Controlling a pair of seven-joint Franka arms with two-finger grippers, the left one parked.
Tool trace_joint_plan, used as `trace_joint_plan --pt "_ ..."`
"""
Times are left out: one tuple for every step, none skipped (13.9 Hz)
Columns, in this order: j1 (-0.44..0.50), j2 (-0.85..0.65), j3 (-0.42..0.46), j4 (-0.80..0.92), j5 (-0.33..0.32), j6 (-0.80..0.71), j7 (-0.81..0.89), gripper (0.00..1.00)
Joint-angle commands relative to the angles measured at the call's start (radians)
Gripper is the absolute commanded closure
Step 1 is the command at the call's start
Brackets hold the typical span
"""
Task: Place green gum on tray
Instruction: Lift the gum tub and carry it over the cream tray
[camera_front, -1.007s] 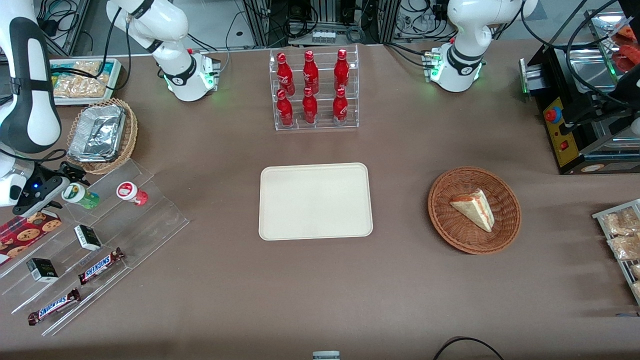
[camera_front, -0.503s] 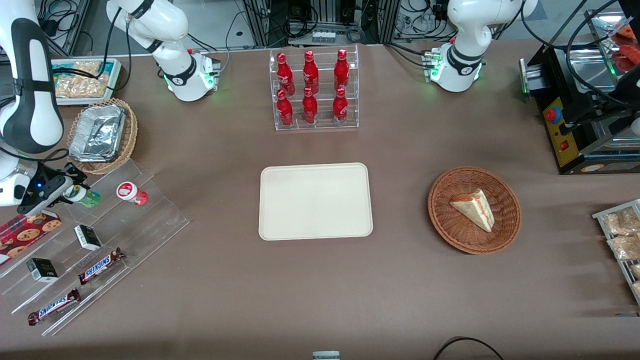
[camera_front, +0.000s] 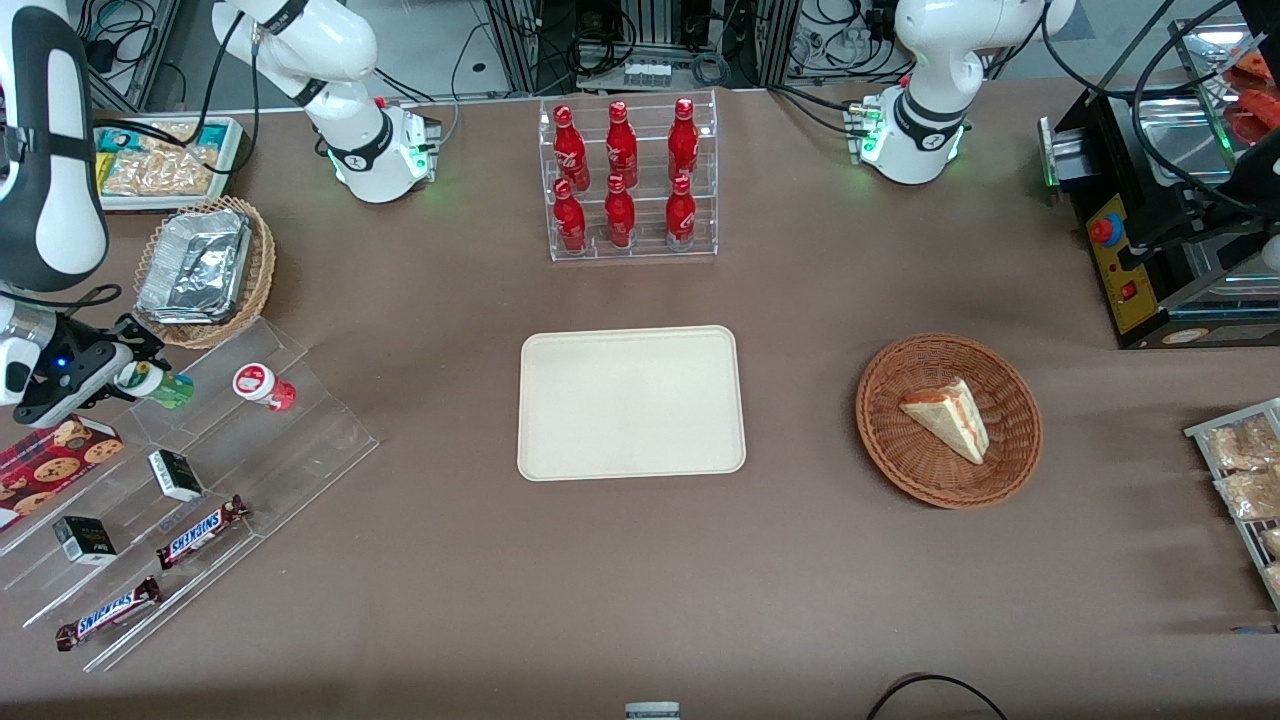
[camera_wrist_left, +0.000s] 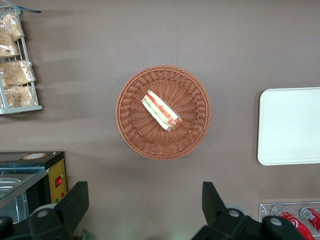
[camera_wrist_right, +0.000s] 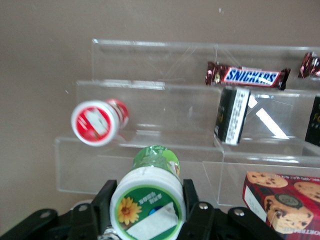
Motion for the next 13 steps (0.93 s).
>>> trace_joint_plan --pt "0.062 0.012 0.0 0.05 -0.011 -0.052 0.104 1.0" --pt "0.091 0.015 0.0 0.05 -0.011 -0.052 0.153 1.0" --pt "0.12 0.022 0.0 0.05 -0.011 -0.052 0.202 1.0" --pt "0.148 0.025 0.0 0.05 -0.011 -0.052 0.248 1.0" --pt "0.186 0.028 0.0 0.05 -0.011 -0.054 0.309 1.0" --pt "0.224 0.032 0.0 0.05 -0.011 -0.055 0.373 1.0" --pt "0.261 0.041 0.0 0.05 -0.007 -0.06 0.442 1.0" --pt "0.301 0.047 0.0 0.05 -0.002 -0.06 0.519 1.0" --pt "0.341 0.056 0.0 0.05 -0.002 -0.062 0.591 1.0" --pt "0.379 0.067 0.0 0.05 0.0 -0.062 0.654 1.0" --pt "0.413 0.079 0.002 0.05 0.004 -0.06 0.723 1.0" --pt "0.453 0.087 0.002 0.05 0.006 -0.06 0.794 1.0" --pt "0.486 0.091 0.002 0.05 0.007 -0.06 0.849 1.0"
